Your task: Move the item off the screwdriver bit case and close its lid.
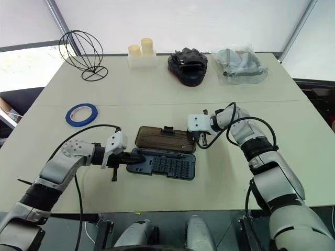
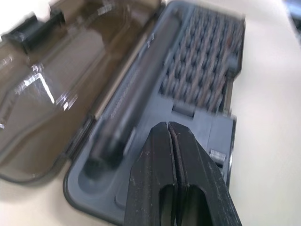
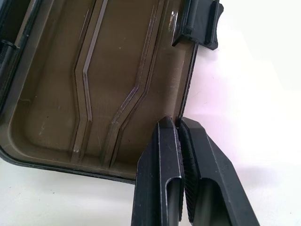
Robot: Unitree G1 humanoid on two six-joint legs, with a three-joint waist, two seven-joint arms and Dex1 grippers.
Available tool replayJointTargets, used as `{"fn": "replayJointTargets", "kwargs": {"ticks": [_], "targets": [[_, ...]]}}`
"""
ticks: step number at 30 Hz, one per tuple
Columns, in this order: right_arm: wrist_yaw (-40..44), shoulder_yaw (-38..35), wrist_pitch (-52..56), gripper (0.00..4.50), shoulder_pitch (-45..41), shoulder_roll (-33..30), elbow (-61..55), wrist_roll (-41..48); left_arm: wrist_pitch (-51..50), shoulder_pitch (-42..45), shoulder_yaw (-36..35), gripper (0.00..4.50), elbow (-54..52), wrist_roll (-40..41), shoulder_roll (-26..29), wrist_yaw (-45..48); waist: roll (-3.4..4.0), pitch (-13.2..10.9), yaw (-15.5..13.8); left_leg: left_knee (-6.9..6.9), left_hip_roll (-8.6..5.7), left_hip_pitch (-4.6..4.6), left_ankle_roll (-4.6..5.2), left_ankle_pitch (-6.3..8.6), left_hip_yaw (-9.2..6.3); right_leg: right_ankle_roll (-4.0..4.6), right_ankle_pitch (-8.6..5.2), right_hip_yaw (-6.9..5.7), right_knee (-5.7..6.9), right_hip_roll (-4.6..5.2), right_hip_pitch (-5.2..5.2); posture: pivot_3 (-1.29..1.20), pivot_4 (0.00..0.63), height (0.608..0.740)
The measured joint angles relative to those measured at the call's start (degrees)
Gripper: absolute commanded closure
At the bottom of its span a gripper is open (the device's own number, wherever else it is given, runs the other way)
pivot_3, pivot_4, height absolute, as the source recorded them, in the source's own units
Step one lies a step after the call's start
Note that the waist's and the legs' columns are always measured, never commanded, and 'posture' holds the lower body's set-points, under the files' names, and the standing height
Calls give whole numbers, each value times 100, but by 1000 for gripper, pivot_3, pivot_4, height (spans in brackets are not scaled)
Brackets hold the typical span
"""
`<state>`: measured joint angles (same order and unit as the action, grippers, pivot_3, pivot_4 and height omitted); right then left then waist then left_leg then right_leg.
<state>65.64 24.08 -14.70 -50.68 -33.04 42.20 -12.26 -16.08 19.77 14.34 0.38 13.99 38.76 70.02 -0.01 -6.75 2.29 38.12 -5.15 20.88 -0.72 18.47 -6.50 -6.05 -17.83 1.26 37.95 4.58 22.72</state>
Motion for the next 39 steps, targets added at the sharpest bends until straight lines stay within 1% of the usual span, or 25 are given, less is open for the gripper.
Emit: {"fn": "replayJointTargets", "kwargs": {"ticks": [3, 7, 9, 12, 14, 19, 24, 26, 29, 34, 36, 37, 39], "targets": [[-5, -18, 49, 4464, 20, 15, -30, -5, 350, -140, 59, 4500, -46, -118, 171, 83, 3, 2, 0, -3, 0, -3, 0, 0, 0, 0, 0, 0, -1, 0, -2, 0, 150, 740], [-91, -67, 179, 4464, 89, 49, -82, -16, 571, -332, 43, 4500, -67, -152, 174, 12, 5, 3, -9, -20, 1, -49, 2, 1, 0, 1, -1, 1, -15, 0, -43, 0, 150, 740], [-183, -79, 268, 4464, 149, 48, -245, -59, 564, -424, -4, 4500, -123, -138, 160, -41, 9, 2, -9, -21, 2, -48, 2, 1, 0, 1, -1, 2, -21, 0, -43, 0, 150, 740], [-411, -163, 502, 4464, 328, -3, -789, -129, 445, -623, -95, 4500, -232, 10, 70, -151, 31, -5, -11, -22, 1, -44, 2, 1, 1, 1, -1, 3, -21, 0, -39, 0, 150, 740], [-506, -265, 627, 4464, 482, -165, -1390, -154, 348, -692, -130, 4500, -267, 75, -35, -196, 42, -11, -29, -21, 1, -41, 2, 1, 1, 1, -1, 3, -20, 0, -37, 0, 150, 740], [-564, -623, 1161, 4464, 1021, -514, -2998, -107, 132, -717, -165, 4500, -268, 194, -193, -265, 42, -12, -148, -21, 1, -37, 3, 2, 1, 0, -1, 3, -29, 0, -37, 0, 150, 740], [-741, -869, 1412, 4464, 1543, -706, -3978, -109, 93, -708, -171, 4500, -246, 213, -238, -265, 44, -13, -161, -25, 1, -36, 3, 2, 2, 0, -1, 3, -39, 0, -40, 0, 150, 740], [-866, -904, 1425, 4464, 1690, -745, -4205, -151, -59, -700, -193, 4500, -229, 305, -303, -272, 44, -13, -162, -25, 1, -36, 3, 2, 2, 0, -1, 3, -41, 0, -40, 0, 150, 740], [-1064, -965, 1423, 4464, 1908, -750, -4487, -219, -604, -691, -328, 4500, -235, 643, -471, -314, 42, -15, -160, -27, 2, -33, 4, 2, 1, 0, -1, 3, -43, 0, -38, 0, 150, 740], [-1366, -939, 1097, 4464, 1981, -749, -4501, -381, -1215, -699, -451, 4500, -300, 1053, -532, -299, 44, -32, -145, -28, 4, -27, 3, 2, 4, 0, -1, 3, -43, -2, -29, 0, 150, 740], [-1449, -910, 912, 4464, 1972, -785, -4425, -467, -1648, -723, -562, 4500, -352, 1372, -599, -310, 41, -39, -149, -28, 4, -23, 3, 2, 3, 0, -1, 3, -43, -2, -26, 0, 150, 740], [-1479, -902, 841, 4464, 1970, -807, -4404, -504, -1896, -730, -627, 4500, -351, 1546, -655, -333, 36, -48, -150, -26, 4, -12, 3, 2, 3, 0, -1, 3, -43, -2, -18, 0, 150, 740], [-1544, -902, 721, 4464, 1948, -823, -4362, -560, -2618, -630, -868, 4500, -349, 2138, -782, -439, 27, -55, -146, -1, 6, 49, 0, -1, -1, -1, -1, 0, -32, -6, 35, 0, 150, 740]]}}
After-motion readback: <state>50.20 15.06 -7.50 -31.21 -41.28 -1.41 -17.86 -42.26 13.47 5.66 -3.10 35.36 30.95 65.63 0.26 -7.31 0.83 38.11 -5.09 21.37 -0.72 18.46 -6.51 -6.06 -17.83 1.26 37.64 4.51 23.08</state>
